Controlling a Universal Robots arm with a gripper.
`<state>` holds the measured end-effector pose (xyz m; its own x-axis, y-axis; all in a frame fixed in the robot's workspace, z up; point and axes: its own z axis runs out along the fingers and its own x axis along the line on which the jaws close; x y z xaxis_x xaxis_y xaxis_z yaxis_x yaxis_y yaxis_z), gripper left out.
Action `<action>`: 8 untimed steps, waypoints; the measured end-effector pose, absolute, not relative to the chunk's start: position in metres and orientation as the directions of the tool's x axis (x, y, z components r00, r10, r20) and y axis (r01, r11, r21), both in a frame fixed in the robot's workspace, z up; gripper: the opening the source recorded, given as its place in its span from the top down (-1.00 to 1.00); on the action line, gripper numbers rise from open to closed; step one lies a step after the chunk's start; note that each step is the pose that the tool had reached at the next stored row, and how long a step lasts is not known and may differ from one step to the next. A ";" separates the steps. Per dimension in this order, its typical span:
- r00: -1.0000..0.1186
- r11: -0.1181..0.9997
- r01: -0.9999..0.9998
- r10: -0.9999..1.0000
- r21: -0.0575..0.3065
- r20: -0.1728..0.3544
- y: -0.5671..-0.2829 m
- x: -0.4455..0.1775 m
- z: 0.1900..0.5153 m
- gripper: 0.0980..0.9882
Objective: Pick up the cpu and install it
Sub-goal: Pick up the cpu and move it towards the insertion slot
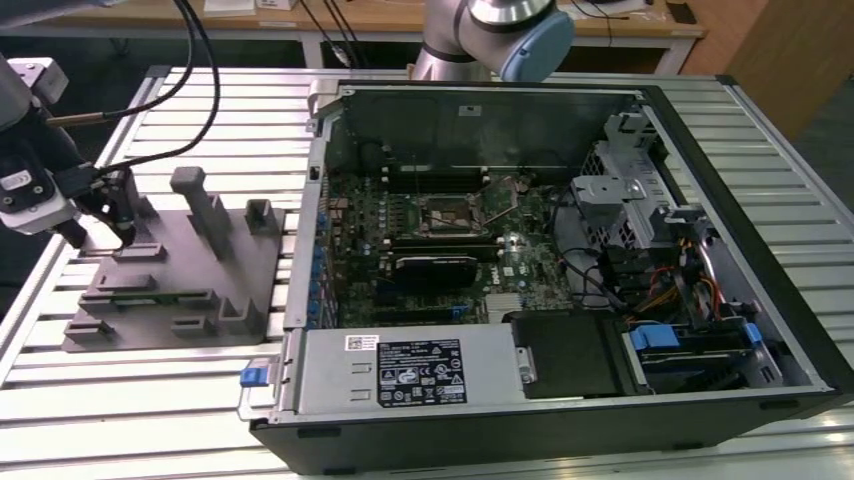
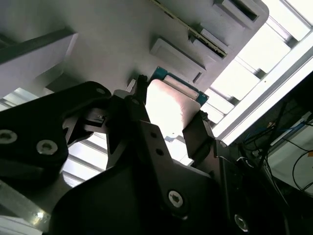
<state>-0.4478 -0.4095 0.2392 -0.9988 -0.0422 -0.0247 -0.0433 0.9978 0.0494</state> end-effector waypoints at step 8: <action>-0.999 0.998 -0.043 -0.042 0.049 -0.025 -0.409 -0.448 0.256 0.00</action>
